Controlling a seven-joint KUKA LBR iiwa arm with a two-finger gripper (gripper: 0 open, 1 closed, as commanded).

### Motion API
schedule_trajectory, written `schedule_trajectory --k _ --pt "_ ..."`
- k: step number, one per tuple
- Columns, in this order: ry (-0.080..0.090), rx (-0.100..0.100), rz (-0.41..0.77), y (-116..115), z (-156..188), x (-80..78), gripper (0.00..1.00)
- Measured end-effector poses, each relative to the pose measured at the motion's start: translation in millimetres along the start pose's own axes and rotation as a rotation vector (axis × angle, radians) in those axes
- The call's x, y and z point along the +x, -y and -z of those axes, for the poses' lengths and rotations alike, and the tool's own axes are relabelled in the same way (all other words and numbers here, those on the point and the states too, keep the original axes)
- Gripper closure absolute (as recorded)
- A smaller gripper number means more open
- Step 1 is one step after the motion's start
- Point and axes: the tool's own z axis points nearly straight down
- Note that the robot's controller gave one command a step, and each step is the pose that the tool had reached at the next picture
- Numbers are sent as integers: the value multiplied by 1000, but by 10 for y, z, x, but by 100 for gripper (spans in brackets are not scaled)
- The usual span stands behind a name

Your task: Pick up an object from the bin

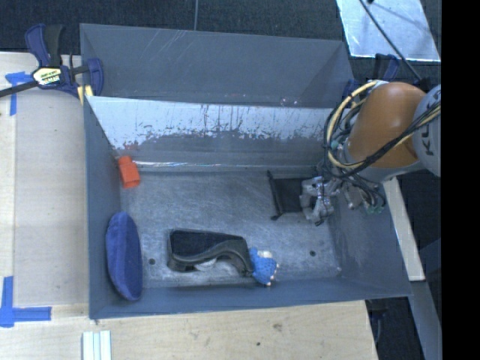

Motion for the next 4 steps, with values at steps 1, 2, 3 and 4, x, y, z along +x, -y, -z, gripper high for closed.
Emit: schedule_trajectory --k 1,2,3,4 --pt "8 4 -1 45 1089 14 100" --pt "0 0 -1 35 1036 31 0" --pt "-2 -1 125 -251 -59 263 0" --pt "1 0 126 -249 -50 254 100"
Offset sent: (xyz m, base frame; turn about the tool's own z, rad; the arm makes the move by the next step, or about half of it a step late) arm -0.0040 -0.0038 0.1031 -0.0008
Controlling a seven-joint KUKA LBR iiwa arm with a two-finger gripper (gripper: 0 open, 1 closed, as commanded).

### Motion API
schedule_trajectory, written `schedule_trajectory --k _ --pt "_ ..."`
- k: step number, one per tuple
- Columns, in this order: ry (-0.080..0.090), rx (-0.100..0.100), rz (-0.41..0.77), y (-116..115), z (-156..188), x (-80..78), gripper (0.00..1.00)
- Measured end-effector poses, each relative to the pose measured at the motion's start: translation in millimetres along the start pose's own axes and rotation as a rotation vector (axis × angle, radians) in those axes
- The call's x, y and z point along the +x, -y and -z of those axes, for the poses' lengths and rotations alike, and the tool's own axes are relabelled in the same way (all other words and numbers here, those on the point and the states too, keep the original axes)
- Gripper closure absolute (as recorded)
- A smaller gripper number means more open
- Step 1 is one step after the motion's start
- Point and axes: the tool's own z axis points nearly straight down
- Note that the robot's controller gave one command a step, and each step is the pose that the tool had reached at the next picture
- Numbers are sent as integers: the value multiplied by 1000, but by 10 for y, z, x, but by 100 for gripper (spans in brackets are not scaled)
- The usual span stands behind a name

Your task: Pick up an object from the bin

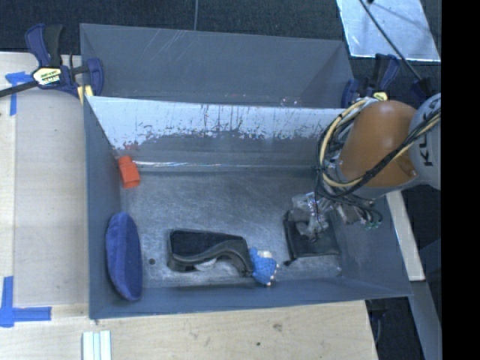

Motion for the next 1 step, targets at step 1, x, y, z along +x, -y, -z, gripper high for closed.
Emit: schedule_trajectory --k 1 --pt "7 4 14 30 1350 66 100"
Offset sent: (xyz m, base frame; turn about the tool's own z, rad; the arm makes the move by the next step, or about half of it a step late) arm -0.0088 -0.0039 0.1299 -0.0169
